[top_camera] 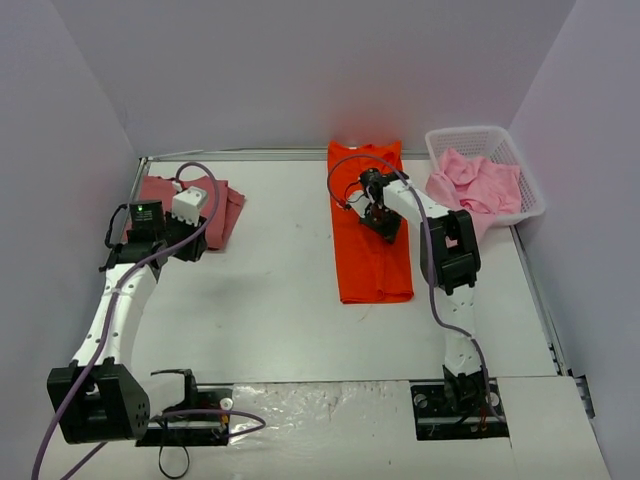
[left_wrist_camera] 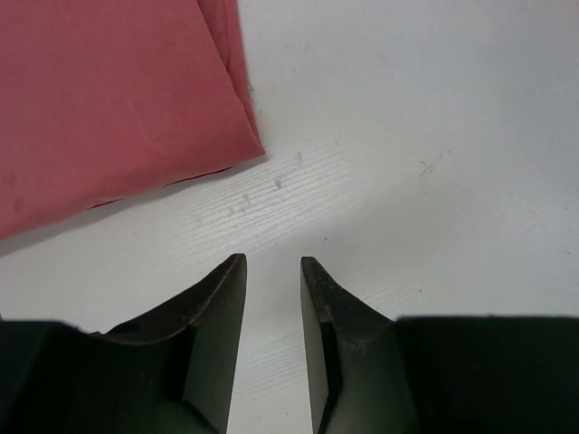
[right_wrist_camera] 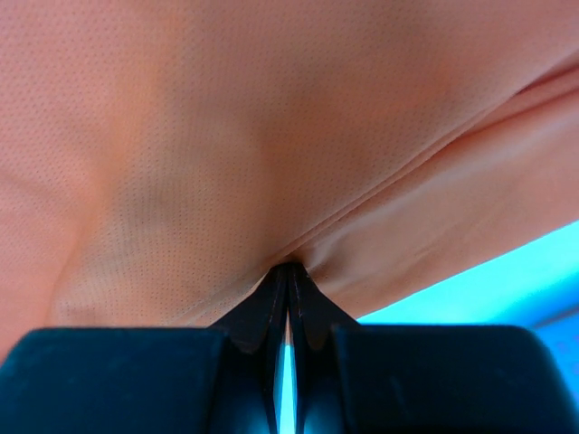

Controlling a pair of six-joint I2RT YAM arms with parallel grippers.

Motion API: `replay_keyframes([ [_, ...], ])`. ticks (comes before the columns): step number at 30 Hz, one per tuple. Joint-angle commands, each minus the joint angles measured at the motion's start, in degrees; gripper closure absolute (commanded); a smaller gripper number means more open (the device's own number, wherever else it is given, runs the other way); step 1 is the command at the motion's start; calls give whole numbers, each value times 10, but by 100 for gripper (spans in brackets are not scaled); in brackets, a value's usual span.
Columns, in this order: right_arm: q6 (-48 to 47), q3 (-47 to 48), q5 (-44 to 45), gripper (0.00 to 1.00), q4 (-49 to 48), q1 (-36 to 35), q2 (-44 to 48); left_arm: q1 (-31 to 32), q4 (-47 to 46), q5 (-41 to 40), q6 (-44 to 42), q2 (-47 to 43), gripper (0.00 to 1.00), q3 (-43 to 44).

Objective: Fold and stack the t-shirts
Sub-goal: Rotate the tshirt 90 degrees

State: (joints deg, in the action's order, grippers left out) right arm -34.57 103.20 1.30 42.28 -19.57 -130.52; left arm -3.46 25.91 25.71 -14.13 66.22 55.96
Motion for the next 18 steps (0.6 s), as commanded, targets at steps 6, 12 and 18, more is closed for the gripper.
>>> replay_keyframes([
  [6,-5,40,-4,100,-41,-6,-78,24,0,0,-5,19,70,13],
  [12,-2,29,4,100,-41,-14,-72,51,1,-14,-12,29,70,15],
  [18,2,-46,-48,98,-31,-11,44,94,12,-55,-24,20,69,29],
])
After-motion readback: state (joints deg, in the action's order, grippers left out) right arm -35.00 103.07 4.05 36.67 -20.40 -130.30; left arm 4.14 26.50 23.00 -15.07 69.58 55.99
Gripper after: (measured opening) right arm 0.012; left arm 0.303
